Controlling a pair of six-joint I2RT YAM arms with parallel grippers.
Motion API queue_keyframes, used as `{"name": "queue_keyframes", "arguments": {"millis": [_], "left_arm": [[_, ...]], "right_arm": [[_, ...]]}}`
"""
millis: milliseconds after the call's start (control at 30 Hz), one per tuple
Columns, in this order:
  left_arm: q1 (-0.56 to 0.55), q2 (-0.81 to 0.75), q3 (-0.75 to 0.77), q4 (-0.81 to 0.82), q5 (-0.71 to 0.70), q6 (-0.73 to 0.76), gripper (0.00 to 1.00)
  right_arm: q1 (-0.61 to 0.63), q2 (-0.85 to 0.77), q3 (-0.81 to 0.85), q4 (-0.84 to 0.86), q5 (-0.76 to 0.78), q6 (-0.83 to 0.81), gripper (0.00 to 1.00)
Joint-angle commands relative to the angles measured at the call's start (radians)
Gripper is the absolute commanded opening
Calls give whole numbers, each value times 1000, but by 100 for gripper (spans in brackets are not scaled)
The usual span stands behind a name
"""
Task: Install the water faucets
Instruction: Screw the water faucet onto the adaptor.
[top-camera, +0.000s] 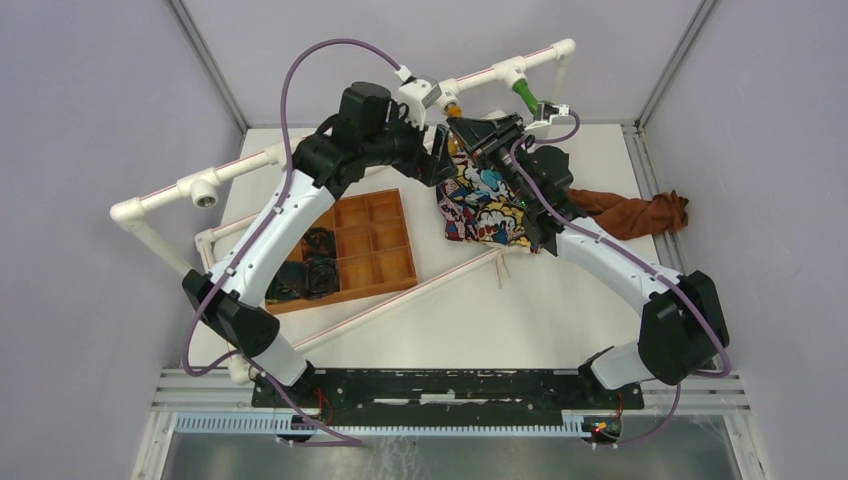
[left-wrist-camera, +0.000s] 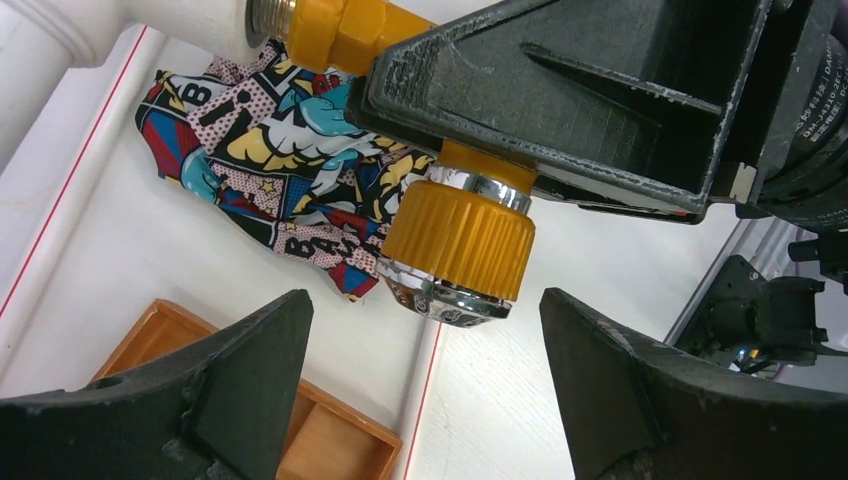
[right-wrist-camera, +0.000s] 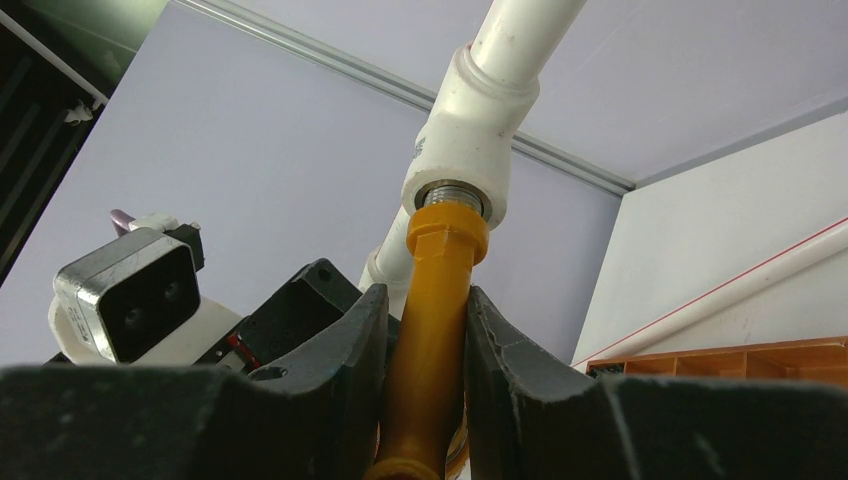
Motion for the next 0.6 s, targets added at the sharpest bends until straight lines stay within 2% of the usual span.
{"name": "queue_keyframes", "arguments": {"millis": [0,333,567], "left_arm": [[12,-4,23,76,49,94,89],[15,3,22,111,121,194,79],[18,17,-1,138,227,233,73]], "right_arm": [[7,49,15,149,32,488,0],[7,60,29,144,26,486,0],[6,54,17,145,29,487,0]]}}
